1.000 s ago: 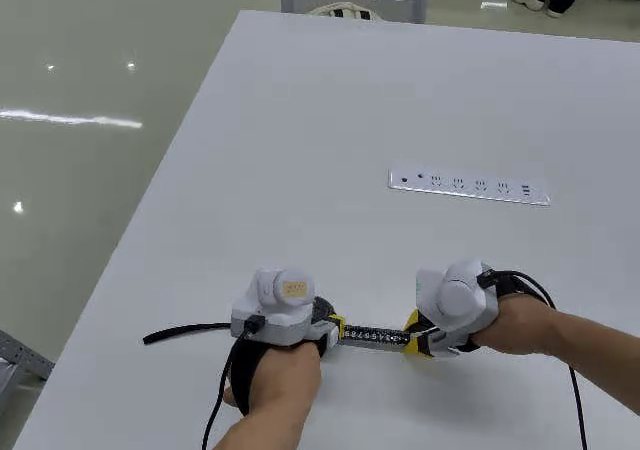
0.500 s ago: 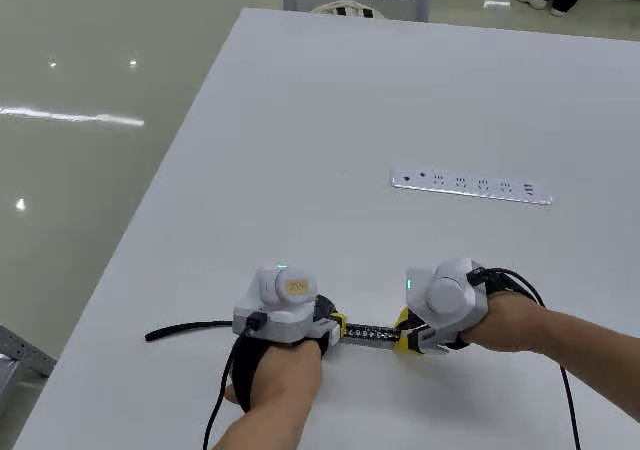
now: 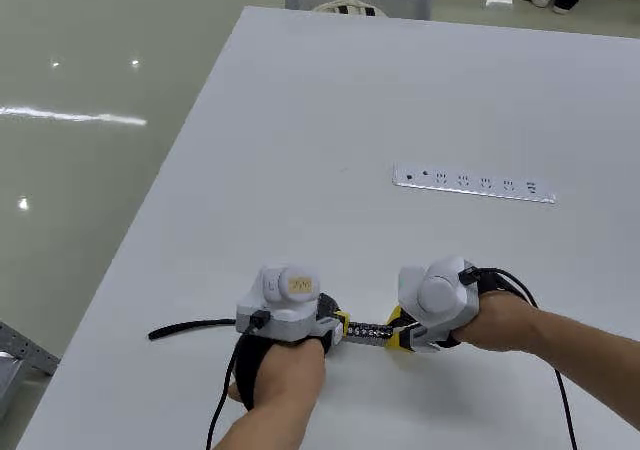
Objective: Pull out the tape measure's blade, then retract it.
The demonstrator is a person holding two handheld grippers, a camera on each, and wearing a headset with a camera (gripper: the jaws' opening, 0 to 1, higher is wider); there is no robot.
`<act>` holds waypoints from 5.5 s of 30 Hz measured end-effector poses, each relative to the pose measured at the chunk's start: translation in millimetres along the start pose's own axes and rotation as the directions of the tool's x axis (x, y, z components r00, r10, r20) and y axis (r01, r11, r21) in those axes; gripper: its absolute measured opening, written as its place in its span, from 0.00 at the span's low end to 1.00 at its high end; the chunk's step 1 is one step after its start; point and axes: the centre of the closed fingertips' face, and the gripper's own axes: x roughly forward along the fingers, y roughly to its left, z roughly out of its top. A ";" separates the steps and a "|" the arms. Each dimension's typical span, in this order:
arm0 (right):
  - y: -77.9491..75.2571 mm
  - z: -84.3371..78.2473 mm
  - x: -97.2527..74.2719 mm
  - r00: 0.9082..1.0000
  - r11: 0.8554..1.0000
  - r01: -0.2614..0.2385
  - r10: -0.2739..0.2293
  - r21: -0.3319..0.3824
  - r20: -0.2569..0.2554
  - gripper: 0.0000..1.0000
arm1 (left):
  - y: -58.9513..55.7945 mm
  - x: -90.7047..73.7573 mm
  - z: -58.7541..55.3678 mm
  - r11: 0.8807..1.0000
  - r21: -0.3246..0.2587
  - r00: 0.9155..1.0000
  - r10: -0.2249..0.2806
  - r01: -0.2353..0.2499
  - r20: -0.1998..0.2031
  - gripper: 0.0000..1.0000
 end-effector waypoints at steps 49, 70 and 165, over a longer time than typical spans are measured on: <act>-0.1 35.3 17.9 0.994 0.999 0.050 -0.049 -0.009 0.097 0.14 | -0.2 0.2 0.5 1.000 0.005 1.000 -0.010 0.010 0.014 0.58; 1.0 43.3 20.7 0.990 0.999 0.051 -0.049 -0.014 0.131 0.14 | -0.2 -0.7 0.3 1.000 0.018 0.999 -0.019 0.019 0.025 0.58; -3.2 54.1 27.6 0.989 0.997 0.074 -0.071 -0.018 0.131 0.16 | -0.1 -4.1 0.4 0.999 0.027 0.997 -0.042 0.041 0.059 0.61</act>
